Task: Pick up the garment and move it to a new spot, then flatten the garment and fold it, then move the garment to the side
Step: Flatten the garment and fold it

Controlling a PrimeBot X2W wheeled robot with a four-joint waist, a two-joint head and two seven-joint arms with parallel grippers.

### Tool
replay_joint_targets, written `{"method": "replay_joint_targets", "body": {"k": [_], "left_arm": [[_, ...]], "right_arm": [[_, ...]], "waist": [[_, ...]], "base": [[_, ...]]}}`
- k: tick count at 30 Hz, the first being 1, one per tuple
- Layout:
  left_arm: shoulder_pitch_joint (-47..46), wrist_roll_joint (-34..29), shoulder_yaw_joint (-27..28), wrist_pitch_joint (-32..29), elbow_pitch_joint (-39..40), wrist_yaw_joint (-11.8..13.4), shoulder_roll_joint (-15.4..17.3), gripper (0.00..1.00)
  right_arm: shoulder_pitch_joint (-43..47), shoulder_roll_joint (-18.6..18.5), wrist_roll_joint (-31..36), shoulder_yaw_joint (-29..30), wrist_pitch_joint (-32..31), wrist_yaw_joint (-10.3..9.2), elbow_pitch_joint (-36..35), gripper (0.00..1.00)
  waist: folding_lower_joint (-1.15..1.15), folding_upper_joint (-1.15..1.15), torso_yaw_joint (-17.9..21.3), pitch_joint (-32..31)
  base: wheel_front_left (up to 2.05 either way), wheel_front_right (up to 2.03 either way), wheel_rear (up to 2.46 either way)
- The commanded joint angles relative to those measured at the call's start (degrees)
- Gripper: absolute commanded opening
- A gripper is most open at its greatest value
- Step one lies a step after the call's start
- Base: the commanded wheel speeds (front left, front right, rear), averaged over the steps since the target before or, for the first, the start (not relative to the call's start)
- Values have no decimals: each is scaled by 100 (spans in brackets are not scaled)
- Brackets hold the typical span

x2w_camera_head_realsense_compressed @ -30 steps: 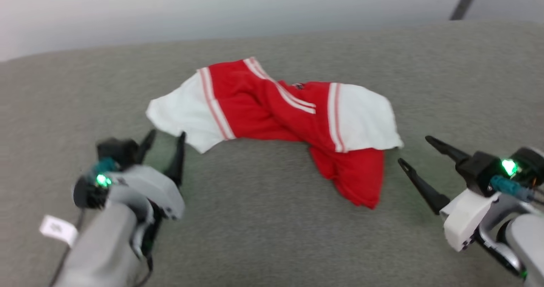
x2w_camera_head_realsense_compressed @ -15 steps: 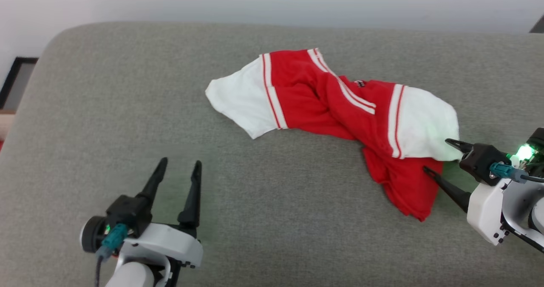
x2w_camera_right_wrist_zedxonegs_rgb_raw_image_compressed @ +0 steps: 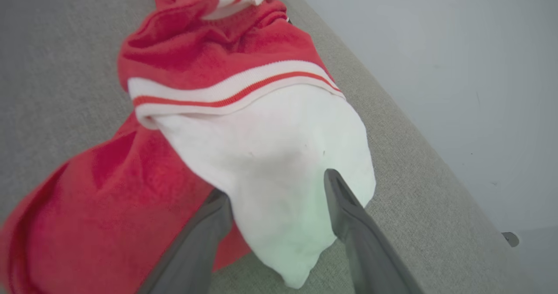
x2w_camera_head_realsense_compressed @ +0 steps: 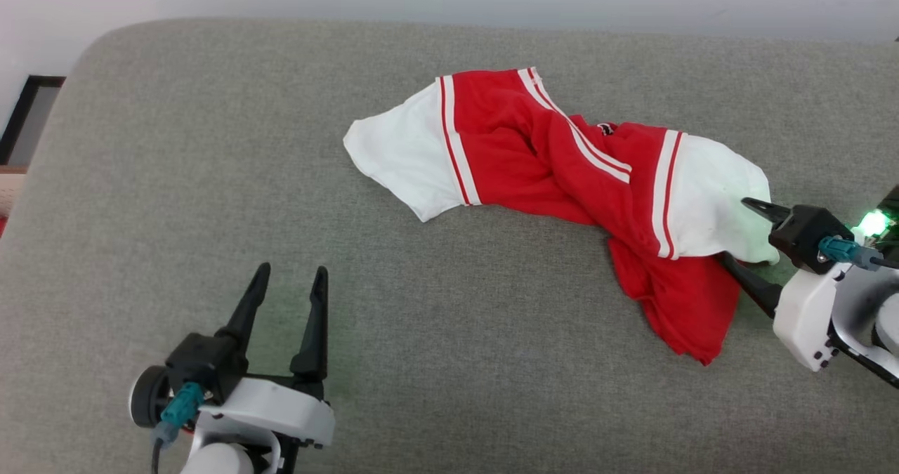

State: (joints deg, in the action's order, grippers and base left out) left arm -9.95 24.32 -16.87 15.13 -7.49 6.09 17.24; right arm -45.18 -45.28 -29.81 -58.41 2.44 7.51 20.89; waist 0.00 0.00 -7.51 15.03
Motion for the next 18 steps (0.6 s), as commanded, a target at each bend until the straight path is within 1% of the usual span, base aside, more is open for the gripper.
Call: {"method": "replay_joint_targets", "body": {"k": [1, 2, 5, 10, 14, 17, 18], "left_arm": [[81, -56, 23, 0, 20, -18, -41, 100], [83, -76, 27, 0, 20, -30, -57, 100], [85, -101, 55, 0, 22, -46, -78, 100], [121, -100, 129, 0, 46, -60, -134, 100], [65, -69, 133, 0, 59, -111, -190, 100], [-3, -74, 101, 0, 52, -157, -227, 100], [-3, -74, 101, 0, 52, -157, -227, 100]], "right_arm": [[-78, 102, -93, -7, 60, -4, 90, 16], [-106, 119, -113, 11, 100, -4, 131, 0], [-140, 147, -379, 173, 175, -4, 204, 0], [-215, 196, -1008, 833, 270, -4, 420, 0], [-283, 429, -1709, 1451, 158, -4, 885, 0], [-415, 765, -2266, 1962, -20, -4, 1479, 0], [-415, 765, -2266, 1962, -20, -4, 1479, 0]], "waist": [[0, 0, 19, 7], [0, 0, 25, 11], [0, 0, 44, 31], [0, 0, 92, 104], [0, 0, 121, 188], [0, 0, 105, 268], [0, 0, 105, 268]], "base": [[0, 0, 0], [0, 0, 0], [0, 0, 0], [0, 0, 0], [0, 0, 0], [0, 0, 0], [0, 0, 0]]}}
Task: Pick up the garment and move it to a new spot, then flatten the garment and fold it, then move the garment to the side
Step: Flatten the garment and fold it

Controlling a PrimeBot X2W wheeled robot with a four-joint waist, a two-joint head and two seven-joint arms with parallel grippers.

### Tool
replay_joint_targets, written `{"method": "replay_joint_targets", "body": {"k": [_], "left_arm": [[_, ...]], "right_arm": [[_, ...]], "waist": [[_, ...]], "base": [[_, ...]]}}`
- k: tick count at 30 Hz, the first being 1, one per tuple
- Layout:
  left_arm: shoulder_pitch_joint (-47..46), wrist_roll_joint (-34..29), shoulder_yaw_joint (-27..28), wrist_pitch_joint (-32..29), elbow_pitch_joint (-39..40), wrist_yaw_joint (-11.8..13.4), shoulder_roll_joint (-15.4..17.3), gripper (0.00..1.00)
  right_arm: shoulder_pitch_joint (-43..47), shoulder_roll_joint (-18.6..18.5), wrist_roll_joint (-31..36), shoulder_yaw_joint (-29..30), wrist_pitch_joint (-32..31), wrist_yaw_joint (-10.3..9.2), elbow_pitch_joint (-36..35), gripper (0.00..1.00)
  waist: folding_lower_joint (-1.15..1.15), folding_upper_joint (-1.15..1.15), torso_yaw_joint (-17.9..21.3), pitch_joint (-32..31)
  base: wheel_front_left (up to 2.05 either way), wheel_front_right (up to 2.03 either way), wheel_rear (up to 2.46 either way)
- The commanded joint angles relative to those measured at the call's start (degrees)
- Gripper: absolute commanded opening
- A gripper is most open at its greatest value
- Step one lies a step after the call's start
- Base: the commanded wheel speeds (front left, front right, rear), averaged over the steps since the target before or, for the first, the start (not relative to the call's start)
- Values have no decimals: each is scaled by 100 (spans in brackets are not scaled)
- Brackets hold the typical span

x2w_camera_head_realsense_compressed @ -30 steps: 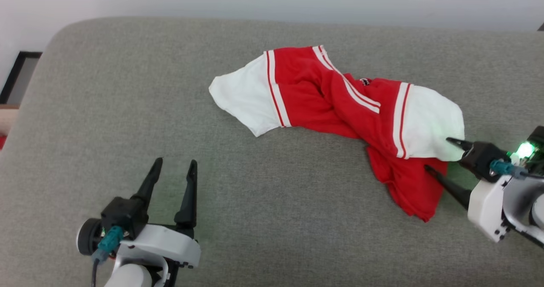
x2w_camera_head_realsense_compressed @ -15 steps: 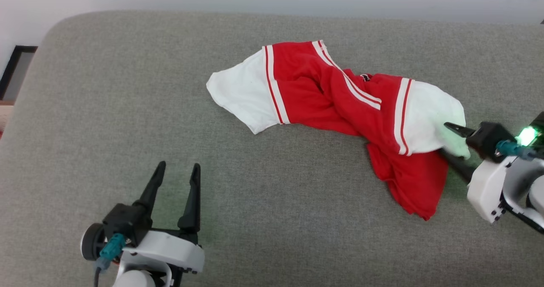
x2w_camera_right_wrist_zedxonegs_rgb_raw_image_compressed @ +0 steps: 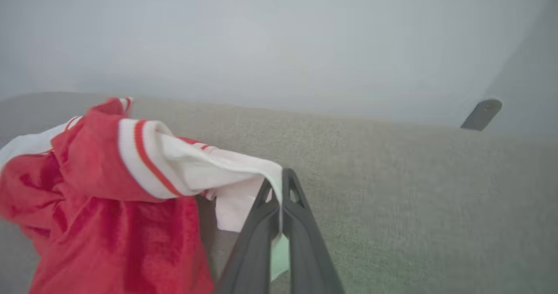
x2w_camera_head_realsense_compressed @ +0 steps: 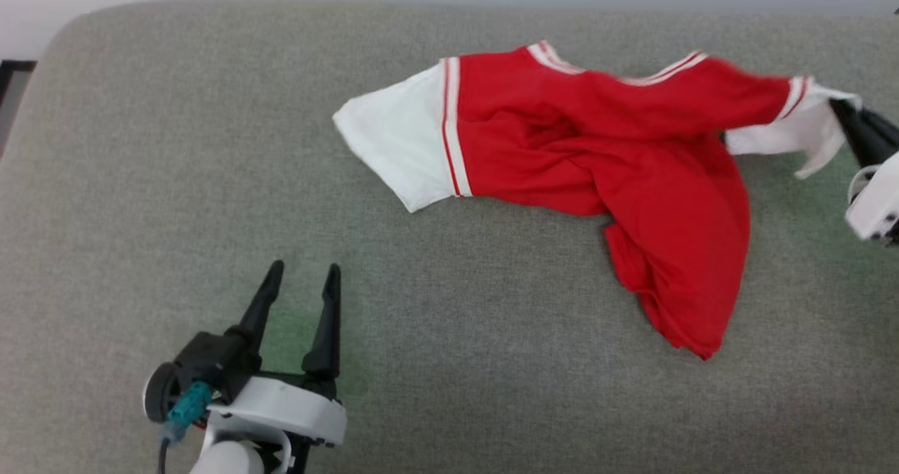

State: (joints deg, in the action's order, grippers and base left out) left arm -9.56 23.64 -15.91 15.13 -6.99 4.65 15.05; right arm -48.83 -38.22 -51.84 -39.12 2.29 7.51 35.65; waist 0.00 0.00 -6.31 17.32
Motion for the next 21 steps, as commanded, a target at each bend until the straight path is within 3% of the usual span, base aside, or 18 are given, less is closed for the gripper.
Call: {"method": "replay_joint_targets", "body": {"k": [1, 8, 11, 14, 15, 16, 20, 21], "left_arm": [[-72, -9, -4, 0, -5, -28, -10, 100], [-207, 53, -103, -1, -19, -141, -106, 100], [-258, 46, -150, -2, -41, -173, -144, 100], [-315, 72, -163, -2, -71, -181, -163, 100], [-330, 83, -165, -2, -82, -189, -172, 100], [-342, 92, -168, -2, -93, -200, -180, 100], [-418, 104, -166, -1, -136, -215, -186, 100], [-427, 117, -158, -1, -143, -218, -182, 100]], "right_arm": [[-114, 168, -253, 224, -95, -4, 262, 0], [-1005, 908, -1242, 1473, -819, -3, 2564, 0], [-1448, 983, -1088, 1528, -845, -3, 3322, 0], [-1711, 1028, -770, 1349, -777, -3, 3653, 0], [-1774, 1003, -646, 1299, -726, -3, 3713, 5], [-1811, 981, -522, 1243, -694, -3, 3761, 22], [-1822, 937, -158, 1118, -612, -3, 3831, 25], [-1786, 918, -87, 1100, -583, -3, 3835, 40]], "waist": [[0, 0, -29, 68], [0, 0, -162, 274], [0, 0, -244, 335], [0, 0, -308, 380], [0, 0, -328, 392], [0, 0, -344, 398], [0, 0, -364, 398], [0, 0, -354, 387]], "base": [[0, 0, 0], [0, 0, 0], [0, 0, 0], [0, 0, 0], [0, 0, 0], [0, 0, 0], [0, 0, 0], [0, 0, 0]]}}
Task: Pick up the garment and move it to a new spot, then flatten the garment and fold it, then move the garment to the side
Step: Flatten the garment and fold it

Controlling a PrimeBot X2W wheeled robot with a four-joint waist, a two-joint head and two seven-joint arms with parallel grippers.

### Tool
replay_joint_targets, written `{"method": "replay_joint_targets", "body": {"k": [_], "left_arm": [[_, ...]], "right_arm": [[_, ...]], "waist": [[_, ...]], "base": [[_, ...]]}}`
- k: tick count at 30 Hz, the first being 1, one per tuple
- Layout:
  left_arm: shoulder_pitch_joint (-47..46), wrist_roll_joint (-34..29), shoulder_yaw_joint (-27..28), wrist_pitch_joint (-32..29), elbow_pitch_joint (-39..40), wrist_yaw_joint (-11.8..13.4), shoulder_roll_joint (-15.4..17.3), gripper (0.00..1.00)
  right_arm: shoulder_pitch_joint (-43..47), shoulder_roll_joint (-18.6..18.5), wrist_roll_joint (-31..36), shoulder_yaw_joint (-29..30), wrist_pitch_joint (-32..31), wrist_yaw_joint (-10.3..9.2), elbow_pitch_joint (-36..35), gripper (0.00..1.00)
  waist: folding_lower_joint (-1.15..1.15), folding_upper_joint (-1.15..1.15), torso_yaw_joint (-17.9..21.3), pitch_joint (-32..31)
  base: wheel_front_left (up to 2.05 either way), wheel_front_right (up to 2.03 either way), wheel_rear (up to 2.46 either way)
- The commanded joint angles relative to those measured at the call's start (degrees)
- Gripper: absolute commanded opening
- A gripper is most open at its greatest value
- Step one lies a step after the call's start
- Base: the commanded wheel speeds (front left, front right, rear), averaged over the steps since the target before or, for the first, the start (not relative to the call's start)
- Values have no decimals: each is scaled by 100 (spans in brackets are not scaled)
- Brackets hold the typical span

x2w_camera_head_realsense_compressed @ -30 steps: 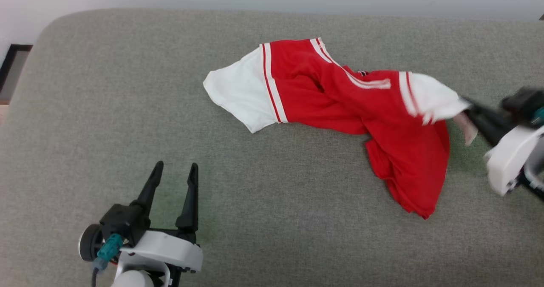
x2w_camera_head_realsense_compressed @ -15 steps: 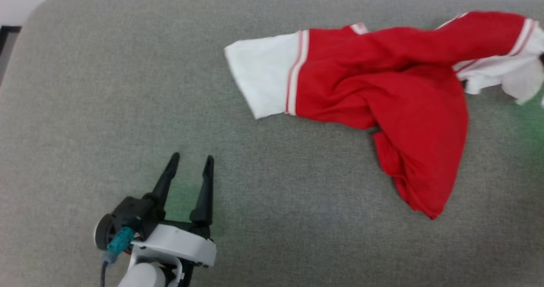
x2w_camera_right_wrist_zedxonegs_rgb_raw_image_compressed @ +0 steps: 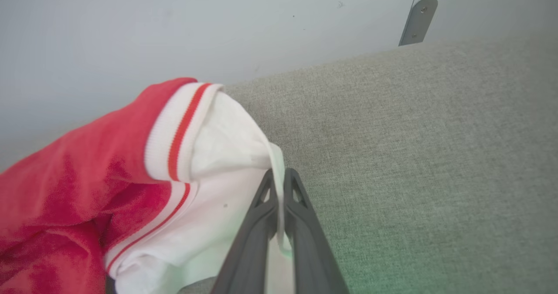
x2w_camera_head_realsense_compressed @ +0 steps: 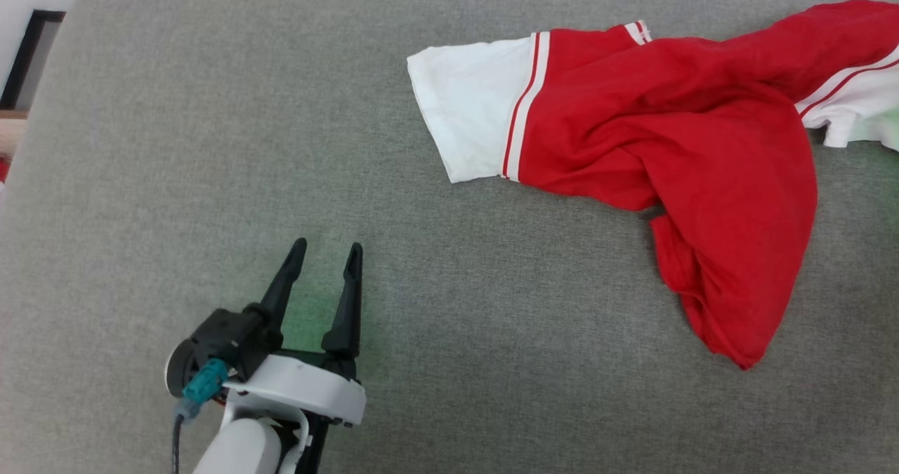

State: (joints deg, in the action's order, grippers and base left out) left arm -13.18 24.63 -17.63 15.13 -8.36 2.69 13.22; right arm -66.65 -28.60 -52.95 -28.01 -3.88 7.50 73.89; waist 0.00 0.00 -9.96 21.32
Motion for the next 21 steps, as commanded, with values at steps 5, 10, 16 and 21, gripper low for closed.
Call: {"method": "replay_joint_targets", "body": {"k": [5, 10, 16, 21], "left_arm": [[-85, 48, 32, -8, -61, -62, 76, 100], [-122, 30, 71, -92, 7, -102, 271, 100], [-137, 92, 264, -420, 369, -106, 688, 100], [-137, 226, 467, -813, 677, -129, 1062, 100]], "right_arm": [[187, 65, 304, 34, 223, -2, 10, 100], [483, 237, 548, -251, 874, -2, -393, 100], [1465, 109, 391, -650, 1575, -2, -1826, 100], [2374, -67, 476, -800, 1854, -2, -3026, 100]], "waist": [[0, 0, 104, -142], [0, 0, 274, -397], [0, 0, 700, -670], [0, 0, 1146, -789]], "base": [[0, 0, 0], [0, 0, 0], [0, 0, 0], [0, 0, 0]]}}
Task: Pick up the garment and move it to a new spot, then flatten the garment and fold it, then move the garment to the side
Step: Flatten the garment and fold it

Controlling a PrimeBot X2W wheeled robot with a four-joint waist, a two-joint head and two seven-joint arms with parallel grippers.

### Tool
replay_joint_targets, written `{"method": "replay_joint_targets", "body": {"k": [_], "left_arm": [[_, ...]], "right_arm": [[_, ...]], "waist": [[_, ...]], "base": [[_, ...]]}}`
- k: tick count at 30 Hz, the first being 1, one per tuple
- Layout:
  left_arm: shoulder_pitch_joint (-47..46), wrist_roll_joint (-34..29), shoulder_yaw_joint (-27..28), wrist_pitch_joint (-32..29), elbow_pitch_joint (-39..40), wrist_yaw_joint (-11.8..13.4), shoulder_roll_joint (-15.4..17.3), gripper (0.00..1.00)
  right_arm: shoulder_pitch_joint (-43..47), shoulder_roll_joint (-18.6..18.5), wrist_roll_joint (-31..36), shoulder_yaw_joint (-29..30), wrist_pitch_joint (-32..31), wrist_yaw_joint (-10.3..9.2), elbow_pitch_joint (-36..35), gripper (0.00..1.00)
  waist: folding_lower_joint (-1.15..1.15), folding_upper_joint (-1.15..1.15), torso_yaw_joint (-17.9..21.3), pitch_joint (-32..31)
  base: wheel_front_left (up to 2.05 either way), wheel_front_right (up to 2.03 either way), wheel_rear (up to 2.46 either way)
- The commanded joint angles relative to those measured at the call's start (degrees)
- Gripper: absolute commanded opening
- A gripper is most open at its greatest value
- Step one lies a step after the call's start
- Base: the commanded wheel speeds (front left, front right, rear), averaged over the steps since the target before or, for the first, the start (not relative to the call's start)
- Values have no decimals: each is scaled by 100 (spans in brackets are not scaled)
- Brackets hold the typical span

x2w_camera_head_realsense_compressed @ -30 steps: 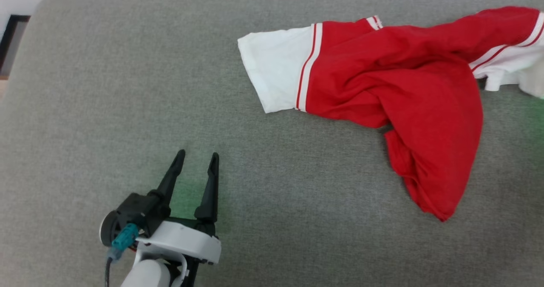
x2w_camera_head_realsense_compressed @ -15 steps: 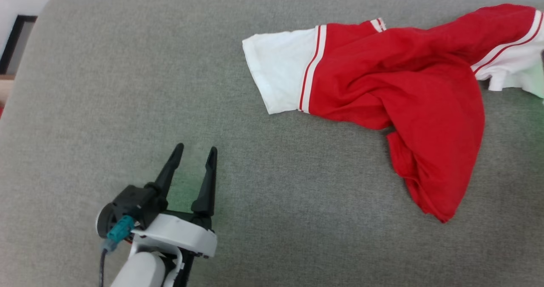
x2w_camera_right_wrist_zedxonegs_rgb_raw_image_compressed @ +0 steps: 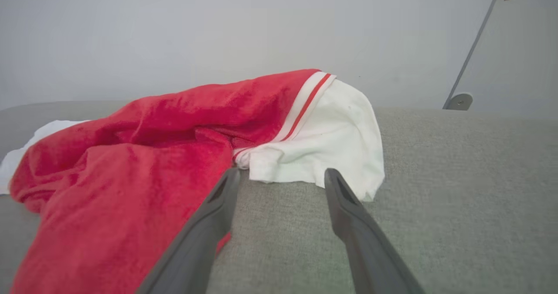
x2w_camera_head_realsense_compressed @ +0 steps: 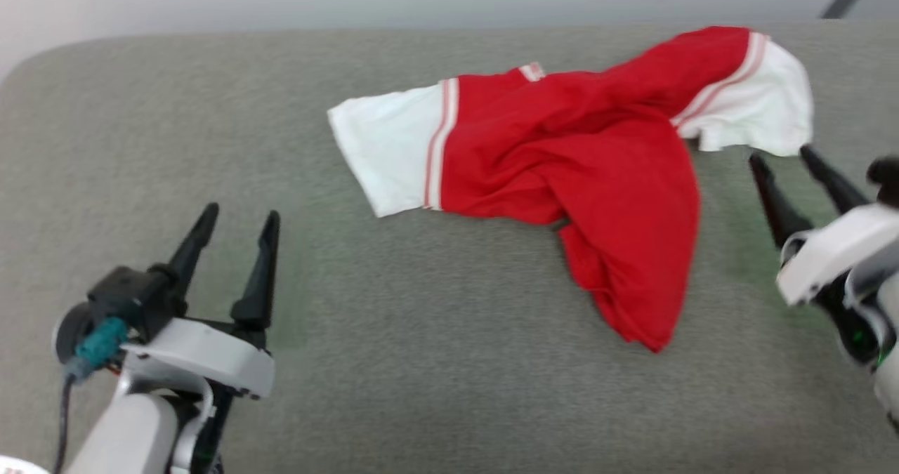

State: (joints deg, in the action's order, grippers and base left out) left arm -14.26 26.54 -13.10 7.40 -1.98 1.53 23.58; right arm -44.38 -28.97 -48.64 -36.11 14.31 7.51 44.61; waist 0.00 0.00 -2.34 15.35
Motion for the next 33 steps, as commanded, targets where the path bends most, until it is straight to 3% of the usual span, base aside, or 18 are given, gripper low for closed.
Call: {"method": "replay_joint_targets", "body": {"k": [1, 6, 11, 17, 28, 33], "left_arm": [[-39, 46, 44, -117, 73, -34, 111, 100], [-261, 12, 42, -558, 91, -165, 472, 100], [-665, 93, -14, -1035, 24, -357, 735, 100], [-1584, 439, -317, -1919, -522, -741, 907, 100], [-3699, 1194, -1394, -3800, -2577, -904, 1574, 100], [-4187, 1452, -1817, -4113, -3049, -906, 1969, 100]], "right_arm": [[329, -45, 125, 36, 57, -4, -321, 100], [1288, -47, 840, 660, 89, -4, -1502, 100], [2397, 337, 1602, 1552, 92, -4, -2626, 100], [3303, 771, 2232, 2102, 27, -4, -3588, 100], [3521, 1262, 2609, 2086, -360, -4, -4686, 100], [3431, 1352, 2595, 1879, -334, -4, -4819, 100]], "waist": [[0, 0, 465, -219], [0, 0, 773, -312], [0, 0, 1034, -344], [0, 0, 1336, -212], [0, 0, 2269, 550], [0, 0, 2662, 809]], "base": [[0, 0, 0], [0, 0, 0], [0, 0, 0], [0, 0, 0], [0, 0, 0], [0, 0, 0]]}}
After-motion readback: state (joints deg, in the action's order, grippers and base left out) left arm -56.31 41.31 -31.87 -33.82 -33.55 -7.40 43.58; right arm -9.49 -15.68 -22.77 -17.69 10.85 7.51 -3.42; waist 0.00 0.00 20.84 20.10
